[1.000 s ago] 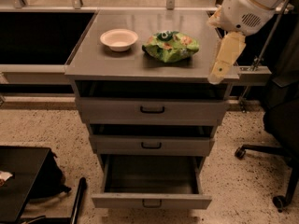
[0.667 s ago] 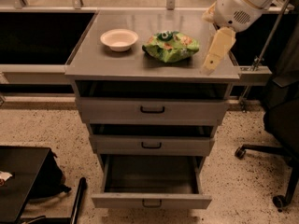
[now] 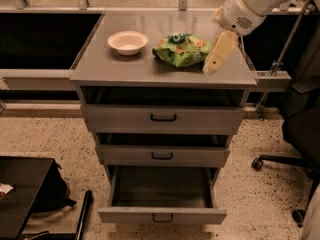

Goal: Place green rice chip bag into bottom drawer

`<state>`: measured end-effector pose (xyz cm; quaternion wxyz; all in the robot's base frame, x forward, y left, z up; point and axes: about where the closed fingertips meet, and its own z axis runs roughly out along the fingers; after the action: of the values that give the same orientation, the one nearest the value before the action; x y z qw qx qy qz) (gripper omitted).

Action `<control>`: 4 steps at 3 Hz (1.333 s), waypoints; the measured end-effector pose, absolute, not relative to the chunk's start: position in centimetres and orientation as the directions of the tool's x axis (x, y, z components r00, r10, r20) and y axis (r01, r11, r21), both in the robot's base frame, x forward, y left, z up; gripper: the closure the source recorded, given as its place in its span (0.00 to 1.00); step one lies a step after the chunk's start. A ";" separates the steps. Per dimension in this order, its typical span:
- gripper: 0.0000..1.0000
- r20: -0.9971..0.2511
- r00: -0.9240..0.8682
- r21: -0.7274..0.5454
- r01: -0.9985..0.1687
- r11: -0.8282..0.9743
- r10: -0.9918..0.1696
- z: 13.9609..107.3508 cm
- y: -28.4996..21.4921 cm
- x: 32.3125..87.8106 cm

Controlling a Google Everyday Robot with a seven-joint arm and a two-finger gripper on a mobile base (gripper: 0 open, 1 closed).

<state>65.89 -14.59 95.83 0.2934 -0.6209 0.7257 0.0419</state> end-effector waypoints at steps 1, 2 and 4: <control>0.00 -0.526 -0.032 -0.306 -0.925 0.224 -0.850 95.9 -14.2 67.1; 0.00 -0.614 0.014 -0.282 -0.938 0.203 -0.789 95.0 -12.4 70.2; 0.00 -0.548 0.001 -0.354 -0.906 0.231 -0.837 95.2 -9.6 77.1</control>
Offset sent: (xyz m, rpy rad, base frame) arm 0.1067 0.0246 0.0247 0.3350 -0.0786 0.1287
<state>77.10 -9.64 95.17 0.3441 -0.6182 0.7049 0.0506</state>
